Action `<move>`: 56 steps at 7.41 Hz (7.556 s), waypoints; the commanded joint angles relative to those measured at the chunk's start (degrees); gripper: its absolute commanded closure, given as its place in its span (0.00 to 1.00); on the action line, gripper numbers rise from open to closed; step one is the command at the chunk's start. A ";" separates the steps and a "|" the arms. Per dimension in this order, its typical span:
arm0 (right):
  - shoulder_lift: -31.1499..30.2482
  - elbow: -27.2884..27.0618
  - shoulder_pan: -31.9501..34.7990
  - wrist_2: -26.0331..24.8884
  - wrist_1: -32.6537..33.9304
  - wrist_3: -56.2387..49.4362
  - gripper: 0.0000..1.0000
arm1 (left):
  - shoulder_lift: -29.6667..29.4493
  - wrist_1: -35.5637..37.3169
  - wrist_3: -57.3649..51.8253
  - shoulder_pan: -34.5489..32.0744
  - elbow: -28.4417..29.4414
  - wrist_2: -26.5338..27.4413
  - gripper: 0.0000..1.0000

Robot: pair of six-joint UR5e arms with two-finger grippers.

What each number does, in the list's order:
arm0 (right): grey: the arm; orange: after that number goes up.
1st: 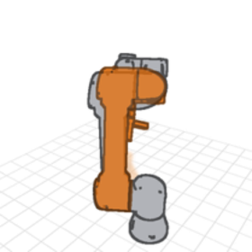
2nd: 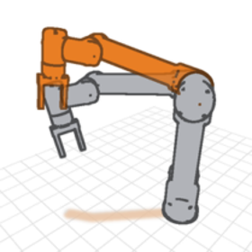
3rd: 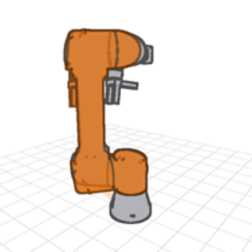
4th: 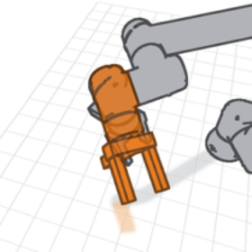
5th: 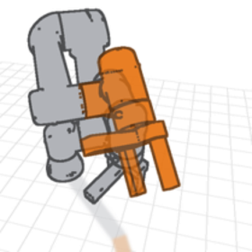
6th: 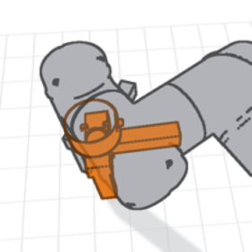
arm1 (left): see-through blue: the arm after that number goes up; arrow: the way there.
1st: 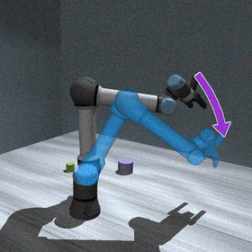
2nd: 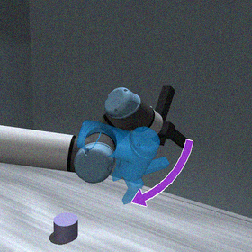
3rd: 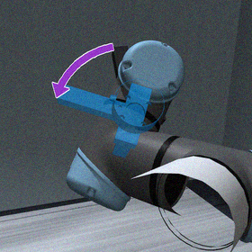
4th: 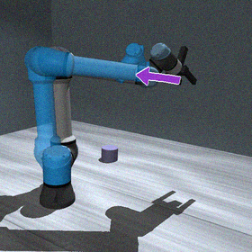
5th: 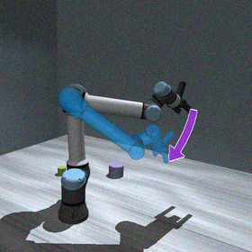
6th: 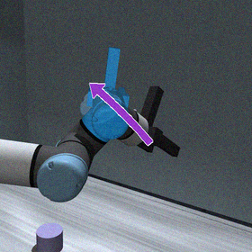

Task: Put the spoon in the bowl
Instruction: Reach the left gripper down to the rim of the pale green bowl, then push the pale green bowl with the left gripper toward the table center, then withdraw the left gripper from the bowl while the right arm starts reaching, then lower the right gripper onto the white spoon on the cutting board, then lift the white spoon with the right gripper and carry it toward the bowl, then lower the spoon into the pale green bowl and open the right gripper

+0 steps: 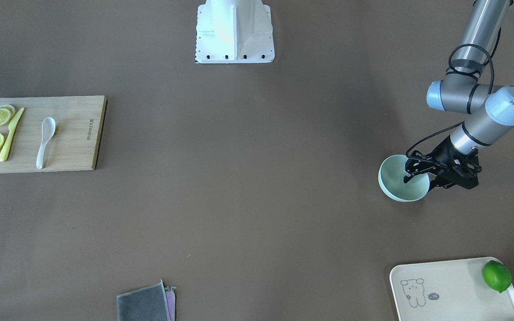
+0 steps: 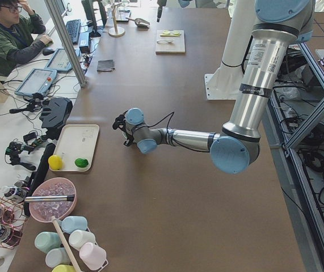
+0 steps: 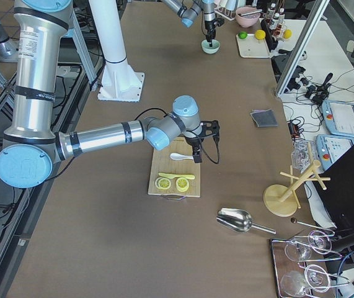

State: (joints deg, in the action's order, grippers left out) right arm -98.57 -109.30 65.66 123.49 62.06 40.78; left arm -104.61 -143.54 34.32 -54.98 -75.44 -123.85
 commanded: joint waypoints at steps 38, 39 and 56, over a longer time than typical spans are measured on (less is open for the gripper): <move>-1.45 6.73 -25.66 -26.18 -16.35 32.96 1.00 | 13.38 25.33 -30.98 -27.72 -17.11 -11.94 0.01; -1.45 6.73 -25.84 -26.28 -16.35 33.05 1.00 | 13.38 25.33 -30.98 -27.72 -17.11 -11.94 0.01; 61.58 25.46 -40.87 -44.82 40.05 77.19 0.00 | 13.99 25.07 -27.47 -27.72 -17.99 -13.26 0.01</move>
State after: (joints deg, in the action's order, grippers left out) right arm -36.83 -83.07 24.87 78.81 100.42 120.37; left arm -90.63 -118.48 6.84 -82.70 -93.43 -137.08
